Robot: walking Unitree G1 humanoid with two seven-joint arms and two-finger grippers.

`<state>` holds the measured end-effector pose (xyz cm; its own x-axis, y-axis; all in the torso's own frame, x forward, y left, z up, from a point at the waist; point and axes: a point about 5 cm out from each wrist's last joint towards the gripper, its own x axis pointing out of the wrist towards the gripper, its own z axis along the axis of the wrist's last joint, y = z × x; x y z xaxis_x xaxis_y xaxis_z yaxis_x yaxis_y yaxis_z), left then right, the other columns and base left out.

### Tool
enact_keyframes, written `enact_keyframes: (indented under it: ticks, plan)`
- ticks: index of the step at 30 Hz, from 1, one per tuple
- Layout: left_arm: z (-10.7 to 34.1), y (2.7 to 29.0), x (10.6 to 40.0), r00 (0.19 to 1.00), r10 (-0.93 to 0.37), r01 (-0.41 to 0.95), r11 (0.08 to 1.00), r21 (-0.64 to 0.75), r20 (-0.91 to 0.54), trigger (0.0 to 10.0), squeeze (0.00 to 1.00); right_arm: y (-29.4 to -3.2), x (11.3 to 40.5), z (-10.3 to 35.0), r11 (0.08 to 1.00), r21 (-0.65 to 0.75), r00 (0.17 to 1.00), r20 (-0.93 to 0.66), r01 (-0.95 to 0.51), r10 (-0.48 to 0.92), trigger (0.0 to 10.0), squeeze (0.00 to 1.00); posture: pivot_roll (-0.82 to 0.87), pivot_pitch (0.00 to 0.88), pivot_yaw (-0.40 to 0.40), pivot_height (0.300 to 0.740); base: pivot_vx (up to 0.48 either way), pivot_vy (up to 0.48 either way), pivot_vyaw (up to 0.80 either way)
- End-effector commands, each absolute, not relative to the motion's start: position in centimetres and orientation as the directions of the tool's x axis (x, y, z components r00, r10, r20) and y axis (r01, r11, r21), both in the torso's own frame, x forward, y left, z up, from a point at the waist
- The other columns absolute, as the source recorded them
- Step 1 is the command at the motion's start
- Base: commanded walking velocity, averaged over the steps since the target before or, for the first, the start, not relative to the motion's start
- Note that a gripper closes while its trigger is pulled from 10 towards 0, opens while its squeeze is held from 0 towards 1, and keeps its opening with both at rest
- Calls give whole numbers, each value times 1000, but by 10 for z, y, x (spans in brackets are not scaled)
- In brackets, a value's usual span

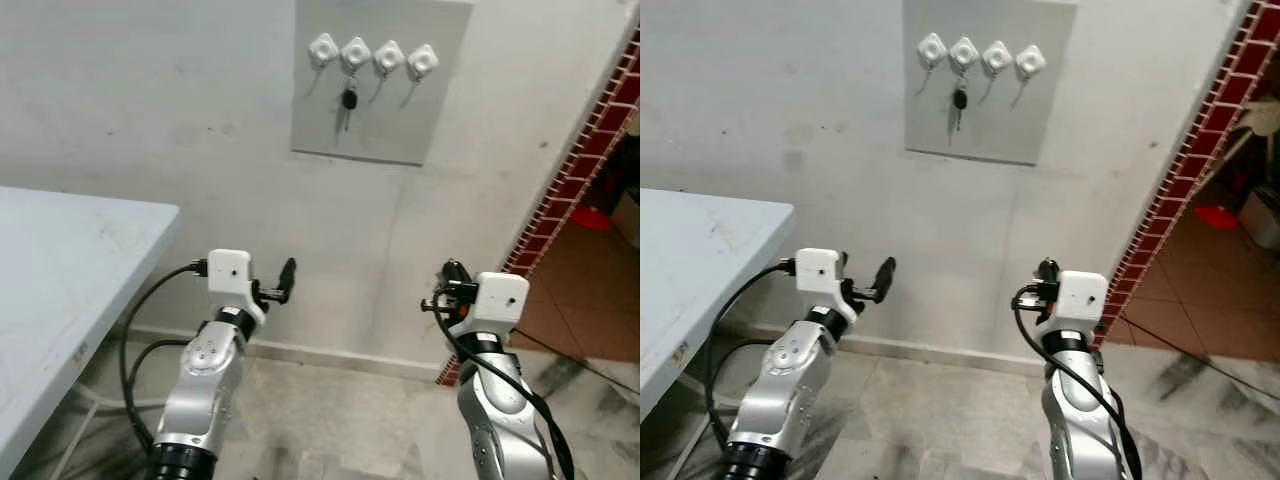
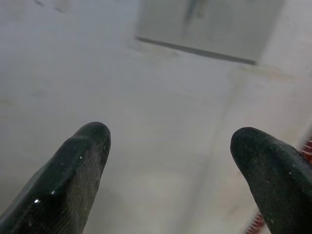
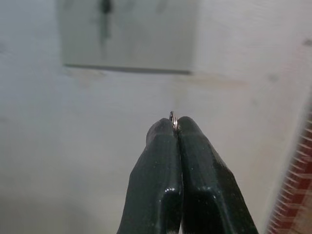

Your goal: Hang keys on a hook

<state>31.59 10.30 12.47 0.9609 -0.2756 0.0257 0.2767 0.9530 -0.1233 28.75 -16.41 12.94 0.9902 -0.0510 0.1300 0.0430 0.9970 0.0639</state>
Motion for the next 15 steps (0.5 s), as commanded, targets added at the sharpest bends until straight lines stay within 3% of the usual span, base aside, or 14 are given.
enact_keyframes:
  ticks: [1, 15]
  plan:
    - [127, 112, 318, 967, -252, 254, 962, -101, 33, 10000, 0, -157, 288, 134, 996, 81, 988, 152, 20, -32, 10000, 0, 16, 0, -40, 740, 480, 0, 0]
    - [126, 111, 316, 966, -258, 260, 963, -78, 27, 10000, 0, -155, 286, 134, 996, 84, 988, 149, 16, -29, 10000, 0, 18, 0, -39, 740, 480, 0, 0]
